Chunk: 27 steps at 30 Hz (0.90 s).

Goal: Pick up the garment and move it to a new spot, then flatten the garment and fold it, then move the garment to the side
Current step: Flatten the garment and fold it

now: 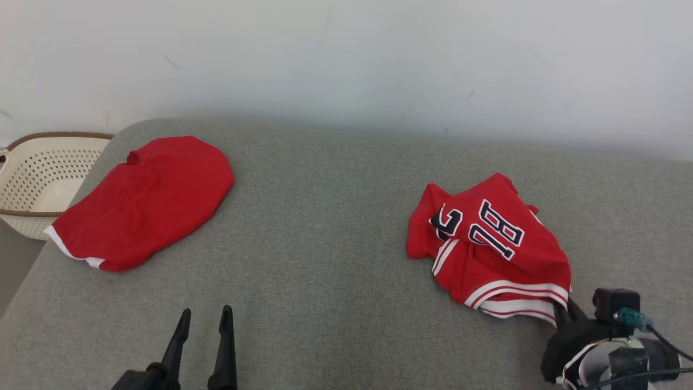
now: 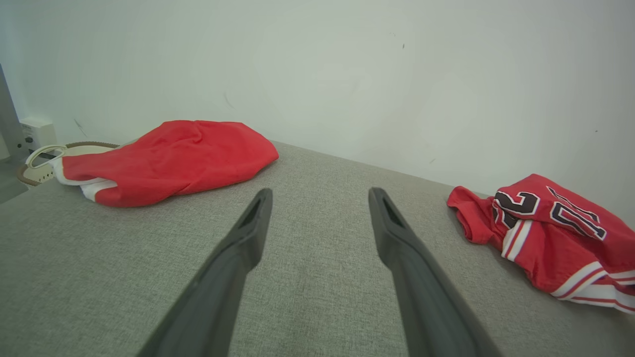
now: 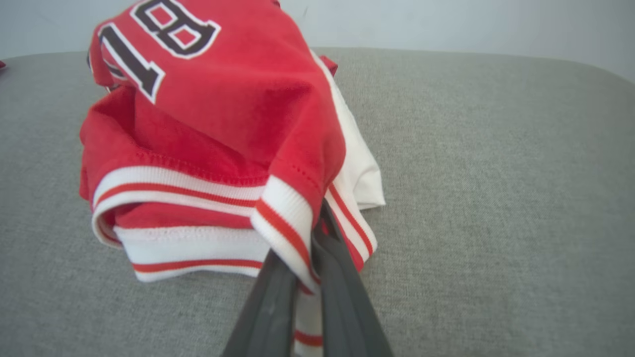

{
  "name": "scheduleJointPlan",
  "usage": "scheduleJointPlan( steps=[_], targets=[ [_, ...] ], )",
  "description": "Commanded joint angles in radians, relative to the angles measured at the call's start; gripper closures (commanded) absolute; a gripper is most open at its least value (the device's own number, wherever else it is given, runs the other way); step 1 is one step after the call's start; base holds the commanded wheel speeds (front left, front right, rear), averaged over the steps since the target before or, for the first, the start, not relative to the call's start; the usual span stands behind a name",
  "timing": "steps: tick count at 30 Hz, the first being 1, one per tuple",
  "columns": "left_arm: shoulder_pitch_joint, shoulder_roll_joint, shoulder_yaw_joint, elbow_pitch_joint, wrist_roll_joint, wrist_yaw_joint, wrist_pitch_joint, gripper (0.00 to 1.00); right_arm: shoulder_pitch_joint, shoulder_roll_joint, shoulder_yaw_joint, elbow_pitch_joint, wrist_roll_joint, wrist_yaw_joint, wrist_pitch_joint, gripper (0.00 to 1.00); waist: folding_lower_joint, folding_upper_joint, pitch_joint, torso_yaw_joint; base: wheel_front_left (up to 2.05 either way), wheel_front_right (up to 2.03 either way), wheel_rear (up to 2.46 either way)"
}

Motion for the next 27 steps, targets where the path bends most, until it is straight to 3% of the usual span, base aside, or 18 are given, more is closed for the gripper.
scheduleJointPlan(
  steps=[1,10,18,19,20,21,27],
  targets=[
    [0.02,0.0,0.003,-0.002,-0.006,0.001,-0.004,0.0,-0.029,-0.02,0.0,-0.007,-0.001,0.0,-0.017,1.0,0.0001,0.0,-0.007,-0.011,0.0,0.0,0.0],
    [0.023,0.0,-0.008,0.0,-0.013,0.002,-0.004,0.0,-0.137,-0.122,-0.032,-0.066,-0.007,0.0,-0.024,1.0,0.0001,0.0,-0.019,-0.036,0.0,0.0,0.0],
    [0.026,0.0,-0.02,0.001,-0.022,0.004,-0.004,0.0,-0.126,-0.185,-0.057,-0.135,0.037,0.0,0.083,1.0,0.0001,0.0,-0.023,-0.033,0.0,0.0,0.0],
    [0.026,0.0,-0.02,0.001,-0.023,0.004,-0.004,0.0,-0.12,-0.19,-0.053,-0.137,0.046,0.0,0.097,0.83,0.0001,0.0,-0.023,-0.031,0.0,0.0,0.0],
    [0.026,0.0,-0.02,0.001,-0.024,0.005,-0.004,0.0,-0.114,-0.187,-0.053,-0.143,0.058,0.0,0.106,0.32,0.0001,0.0,-0.022,-0.03,0.0,0.0,0.0],
    [0.026,0.0,-0.019,0.001,-0.024,0.006,-0.004,0.0,-0.106,-0.179,-0.052,-0.152,0.066,0.0,0.114,0.0,0.0001,0.0,-0.022,-0.03,0.0,0.0,0.0],
    [0.03,0.0,-0.01,0.002,-0.018,0.007,-0.004,0.0,-0.059,-0.142,-0.042,-0.205,0.135,0.0,0.128,0.0,0.0001,0.0,-0.018,-0.036,0.0,0.0,0.0]
  ],
)
